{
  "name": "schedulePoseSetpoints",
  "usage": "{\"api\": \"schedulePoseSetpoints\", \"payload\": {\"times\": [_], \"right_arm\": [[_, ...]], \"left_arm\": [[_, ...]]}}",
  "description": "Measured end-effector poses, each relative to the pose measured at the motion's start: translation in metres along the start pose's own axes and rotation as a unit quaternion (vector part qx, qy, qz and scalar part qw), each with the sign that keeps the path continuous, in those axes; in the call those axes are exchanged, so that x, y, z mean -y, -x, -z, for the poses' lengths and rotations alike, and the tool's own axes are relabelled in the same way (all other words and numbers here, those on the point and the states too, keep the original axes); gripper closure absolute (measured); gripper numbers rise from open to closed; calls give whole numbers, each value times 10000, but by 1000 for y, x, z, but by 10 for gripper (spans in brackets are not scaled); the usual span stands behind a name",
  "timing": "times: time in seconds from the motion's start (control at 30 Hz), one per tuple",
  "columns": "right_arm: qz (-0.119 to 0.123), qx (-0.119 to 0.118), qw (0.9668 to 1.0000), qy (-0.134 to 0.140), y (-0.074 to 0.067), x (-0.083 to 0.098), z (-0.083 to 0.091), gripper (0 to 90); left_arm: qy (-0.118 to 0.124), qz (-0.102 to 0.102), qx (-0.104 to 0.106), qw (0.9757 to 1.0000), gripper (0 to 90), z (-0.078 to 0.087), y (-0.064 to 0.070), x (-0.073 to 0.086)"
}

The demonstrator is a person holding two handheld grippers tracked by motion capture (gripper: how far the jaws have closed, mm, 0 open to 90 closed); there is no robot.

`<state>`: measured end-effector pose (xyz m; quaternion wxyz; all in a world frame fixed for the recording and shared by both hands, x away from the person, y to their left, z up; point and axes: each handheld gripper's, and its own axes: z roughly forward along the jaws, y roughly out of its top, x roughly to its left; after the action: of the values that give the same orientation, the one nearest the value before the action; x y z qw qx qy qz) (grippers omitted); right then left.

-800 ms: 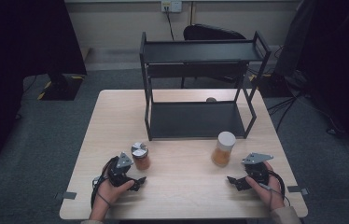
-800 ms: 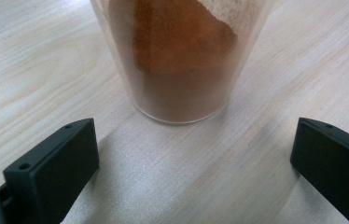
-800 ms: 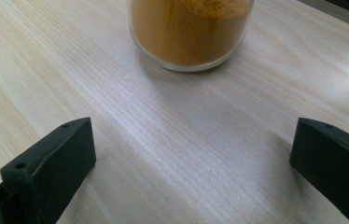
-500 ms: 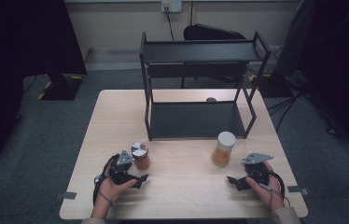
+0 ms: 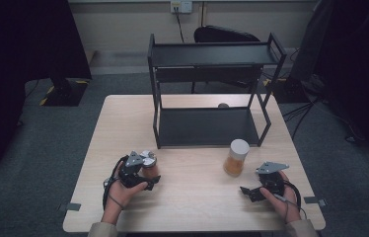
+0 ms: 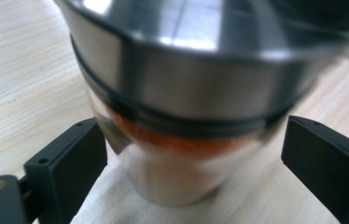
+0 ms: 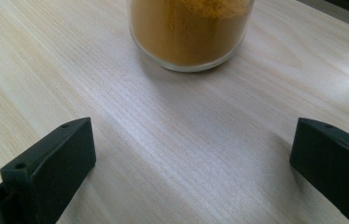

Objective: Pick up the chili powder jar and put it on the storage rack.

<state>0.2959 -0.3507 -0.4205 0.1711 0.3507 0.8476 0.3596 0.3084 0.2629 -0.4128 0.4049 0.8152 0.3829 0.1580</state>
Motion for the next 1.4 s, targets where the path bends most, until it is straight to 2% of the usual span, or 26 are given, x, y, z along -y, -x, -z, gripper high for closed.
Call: {"api": "schedulePoseSetpoints", "payload": {"times": [0.03,0.2,0.27,0.33,0.43,0.6,0.7,0.77,0.87,0.97,1.2,1.4], "right_arm": [[-2,0,10000,0,0,0,0,0],[-1,-1,10000,1,0,0,0,0],[-2,-2,10000,0,0,0,0,0],[-2,-2,10000,-1,0,0,0,0],[-3,-2,10000,0,0,0,0,0],[-3,-2,10000,-1,0,0,0,0],[-1,-1,10000,0,0,0,0,0],[-2,-2,10000,-1,0,0,0,0],[-4,-1,10000,-2,0,0,0,0],[-4,-1,10000,-1,0,0,0,0],[-4,-2,10000,-1,0,0,0,0],[-3,-2,10000,-1,0,0,0,0]], "left_arm": [[14,-19,-17,10000,152,-1,0,0],[75,20,-157,9998,275,-4,1,2],[63,9,-160,9999,286,-4,1,0],[45,-89,-220,9997,295,-3,4,-2],[32,43,-170,9998,300,-3,2,-5],[56,51,-116,9999,300,-5,2,-8],[37,14,-65,10000,300,-6,2,-15],[73,85,29,9999,300,-6,0,-18],[17,-4,52,10000,300,-7,1,-28],[66,31,162,9998,300,-8,-1,-35],[0,-168,164,9997,300,-9,3,-60],[-43,-260,214,9994,300,-12,6,-81]]}}
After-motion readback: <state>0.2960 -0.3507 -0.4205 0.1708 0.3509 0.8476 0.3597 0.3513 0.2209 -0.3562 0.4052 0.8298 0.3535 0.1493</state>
